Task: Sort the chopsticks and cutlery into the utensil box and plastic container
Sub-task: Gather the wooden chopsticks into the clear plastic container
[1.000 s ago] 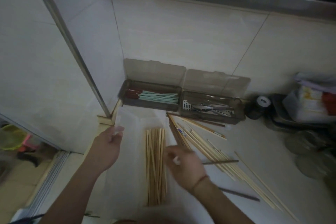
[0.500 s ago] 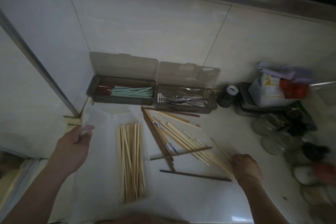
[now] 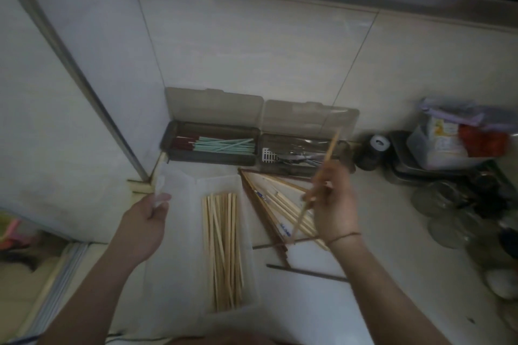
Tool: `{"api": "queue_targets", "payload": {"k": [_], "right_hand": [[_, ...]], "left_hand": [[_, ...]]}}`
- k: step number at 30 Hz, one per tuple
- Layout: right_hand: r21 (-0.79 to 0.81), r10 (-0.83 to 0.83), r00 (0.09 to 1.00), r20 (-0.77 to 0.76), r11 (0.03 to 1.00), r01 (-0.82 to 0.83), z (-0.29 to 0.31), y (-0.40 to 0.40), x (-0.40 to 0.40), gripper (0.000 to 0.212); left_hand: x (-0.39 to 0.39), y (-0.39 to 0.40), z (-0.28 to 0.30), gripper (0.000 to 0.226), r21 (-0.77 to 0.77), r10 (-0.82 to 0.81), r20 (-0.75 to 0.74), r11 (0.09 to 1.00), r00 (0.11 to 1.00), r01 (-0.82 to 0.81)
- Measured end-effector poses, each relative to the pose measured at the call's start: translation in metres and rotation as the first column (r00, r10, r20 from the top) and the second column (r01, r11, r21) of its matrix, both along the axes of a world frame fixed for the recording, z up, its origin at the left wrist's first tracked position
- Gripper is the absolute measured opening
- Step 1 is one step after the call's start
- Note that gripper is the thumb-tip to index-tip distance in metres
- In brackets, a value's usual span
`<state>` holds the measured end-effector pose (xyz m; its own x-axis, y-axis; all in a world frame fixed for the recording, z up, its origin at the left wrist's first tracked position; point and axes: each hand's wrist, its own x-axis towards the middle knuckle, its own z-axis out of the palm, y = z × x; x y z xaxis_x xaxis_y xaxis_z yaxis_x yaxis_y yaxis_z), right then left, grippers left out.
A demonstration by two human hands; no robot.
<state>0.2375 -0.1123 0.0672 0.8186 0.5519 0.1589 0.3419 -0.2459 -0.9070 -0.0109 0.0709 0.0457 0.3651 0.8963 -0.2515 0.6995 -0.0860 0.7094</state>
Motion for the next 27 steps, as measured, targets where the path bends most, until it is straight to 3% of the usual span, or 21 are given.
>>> {"api": "queue_targets", "payload": {"k": [4, 7, 9, 13, 15, 17, 19, 21, 23, 25, 27], "right_hand": [[-0.149, 0.368, 0.93, -0.021, 0.918, -0.367, -0.028, 0.033, -0.063, 0.041], [-0.374, 0.548, 0.835, -0.043, 0.766, -0.522, -0.055, 0.041, -0.091, 0.044], [-0.513, 0.614, 0.788, -0.05, 0.661, -0.547, -0.067, 0.043, -0.101, 0.053], [-0.647, 0.687, 0.719, -0.107, 0.5, -0.575, -0.077, 0.048, -0.113, 0.06], [-0.733, 0.739, 0.652, -0.172, 0.346, -0.586, -0.081, 0.048, -0.118, 0.064], [-0.812, 0.785, 0.589, -0.195, 0.208, -0.546, -0.08, 0.046, -0.122, 0.057], [-0.833, 0.812, 0.55, -0.195, 0.159, -0.53, -0.075, 0.044, -0.123, 0.042], [-0.793, 0.812, 0.562, -0.159, 0.234, -0.563, -0.068, 0.042, -0.117, 0.032], [-0.666, 0.762, 0.647, -0.031, 0.467, -0.581, -0.057, 0.039, -0.1, 0.024], [-0.474, 0.606, 0.773, 0.189, 0.745, -0.469, -0.048, 0.038, -0.071, 0.025], [-0.382, 0.385, 0.867, 0.315, 0.888, -0.256, -0.054, 0.039, -0.028, 0.017]], "left_hand": [[0.0, 0.0, 0.001, 0.027, 0.023, -0.018, -0.012, 1.0, 1.0, 0.018], [0.0, -0.002, 0.003, 0.03, 0.041, -0.014, -0.035, 0.999, 0.999, 0.016], [0.0, -0.002, 0.004, 0.031, 0.035, -0.015, -0.033, 0.999, 0.999, 0.016], [-0.002, -0.001, 0.003, 0.031, 0.034, -0.016, -0.029, 0.999, 0.999, 0.017], [-0.001, -0.002, 0.003, 0.032, 0.041, -0.024, -0.04, 0.999, 0.999, 0.026], [-0.001, -0.002, 0.002, 0.031, 0.045, -0.024, -0.043, 0.999, 0.999, 0.026], [-0.002, -0.002, 0.001, 0.031, 0.047, -0.016, -0.035, 0.999, 0.999, 0.018], [-0.002, -0.002, 0.001, 0.03, 0.05, -0.008, -0.027, 0.999, 1.0, 0.01], [-0.002, -0.003, 0.001, 0.03, 0.054, -0.008, -0.035, 0.999, 0.999, 0.009], [-0.002, -0.004, 0.001, 0.03, 0.061, -0.01, -0.039, 0.998, 0.999, 0.013], [-0.002, -0.005, 0.001, 0.03, 0.061, -0.005, -0.034, 0.998, 0.999, 0.007]]}}
